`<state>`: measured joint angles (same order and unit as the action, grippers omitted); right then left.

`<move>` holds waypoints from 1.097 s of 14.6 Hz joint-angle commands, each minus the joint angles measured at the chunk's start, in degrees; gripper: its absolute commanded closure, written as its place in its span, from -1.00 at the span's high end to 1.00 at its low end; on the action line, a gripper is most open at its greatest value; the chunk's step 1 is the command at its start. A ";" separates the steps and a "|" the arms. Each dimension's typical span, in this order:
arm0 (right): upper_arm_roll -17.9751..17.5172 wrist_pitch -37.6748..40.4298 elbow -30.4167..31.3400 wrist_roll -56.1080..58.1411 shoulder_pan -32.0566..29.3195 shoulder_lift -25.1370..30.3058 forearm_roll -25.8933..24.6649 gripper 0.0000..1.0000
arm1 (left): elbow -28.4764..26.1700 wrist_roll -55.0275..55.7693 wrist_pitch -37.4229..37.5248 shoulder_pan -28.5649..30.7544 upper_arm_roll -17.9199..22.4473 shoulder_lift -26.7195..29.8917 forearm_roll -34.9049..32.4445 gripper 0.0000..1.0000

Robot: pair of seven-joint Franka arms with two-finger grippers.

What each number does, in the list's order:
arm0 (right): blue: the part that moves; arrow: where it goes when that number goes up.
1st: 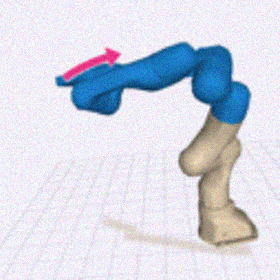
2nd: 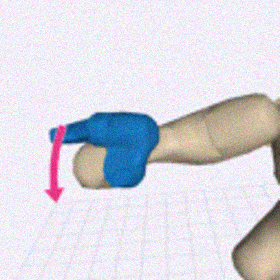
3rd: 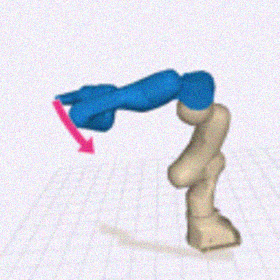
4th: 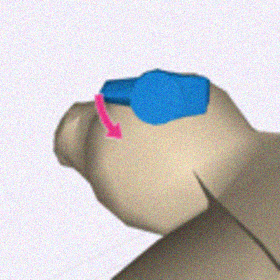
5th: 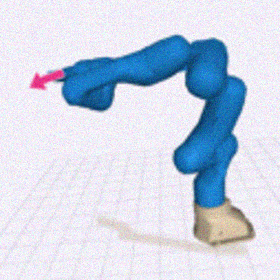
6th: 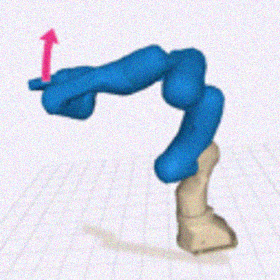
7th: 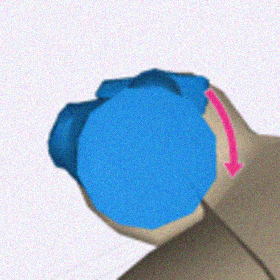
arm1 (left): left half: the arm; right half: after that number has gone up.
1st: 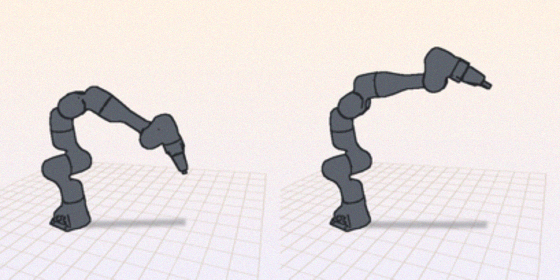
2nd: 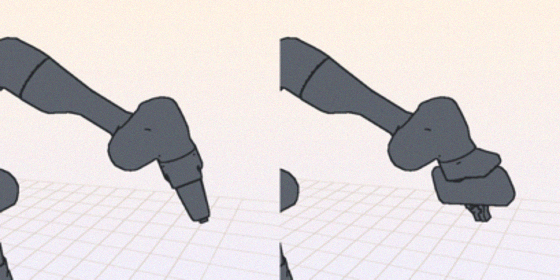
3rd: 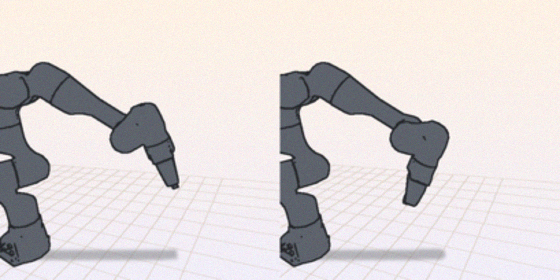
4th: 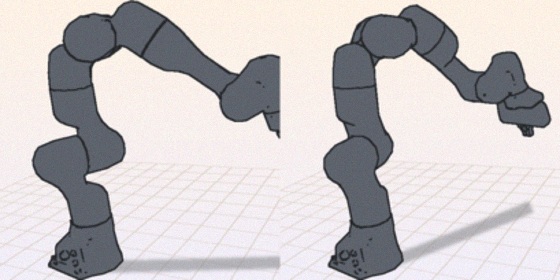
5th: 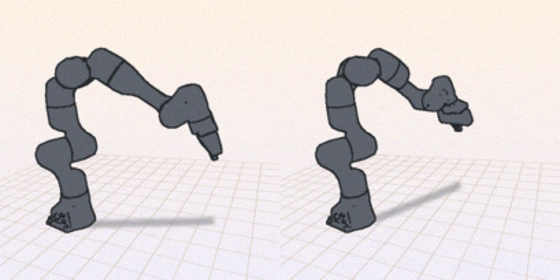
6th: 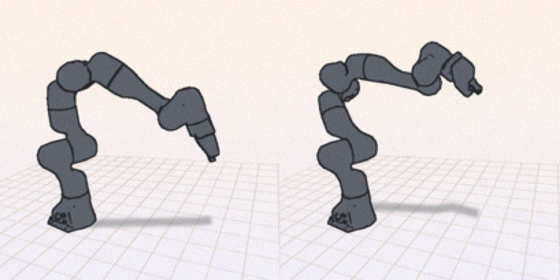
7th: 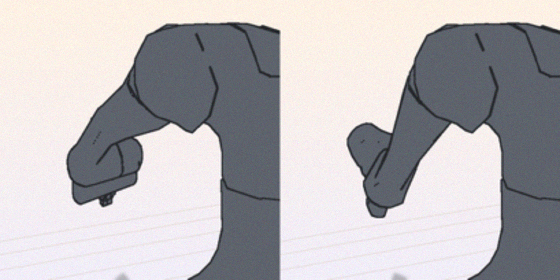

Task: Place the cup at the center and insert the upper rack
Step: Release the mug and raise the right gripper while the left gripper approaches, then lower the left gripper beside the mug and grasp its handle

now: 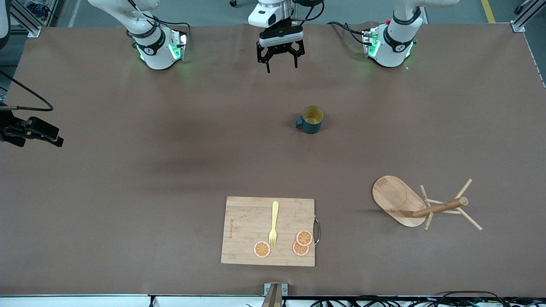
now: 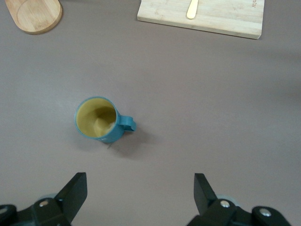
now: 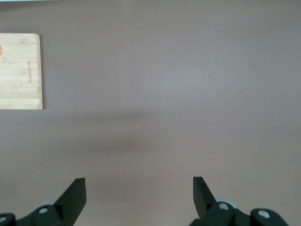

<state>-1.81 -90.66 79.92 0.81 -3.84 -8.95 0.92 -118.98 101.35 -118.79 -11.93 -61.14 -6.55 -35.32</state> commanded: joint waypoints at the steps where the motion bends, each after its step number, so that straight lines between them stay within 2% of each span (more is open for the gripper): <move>1: -1.45 -3.55 9.70 0.86 -1.61 7.00 -1.27 1.00 | 0.59 9.36 -0.04 -2.39 -0.03 -8.28 -10.09 1.00; 3: -1.45 -4.18 13.05 0.77 -1.43 9.99 -1.36 1.00 | 0.42 14.20 0.22 -3.89 0.06 -11.81 -15.55 1.00; 7: -1.88 -6.45 19.91 0.86 -0.99 15.27 -2.24 1.00 | 0.33 23.69 6.36 -7.93 0.50 -19.28 -26.53 1.00; 11: -1.80 -6.90 21.85 0.68 -1.25 16.68 -2.15 1.00 | 0.24 30.47 11.38 -11.27 1.02 -23.51 -32.70 0.99; 13: -1.97 -6.12 21.33 0.68 -0.99 16.42 -2.15 1.00 | 0.07 33.46 13.31 -16.69 5.39 -24.39 -35.25 0.99; 16: -1.89 -6.02 20.01 -0.02 -1.25 16.25 -2.06 1.00 | 0.33 38.11 14.02 -27.94 16.02 -25.01 -36.32 0.99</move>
<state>-3.00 -96.31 99.36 0.88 -4.00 5.89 -0.26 -119.52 136.09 -106.37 -33.20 -50.74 -30.81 -70.03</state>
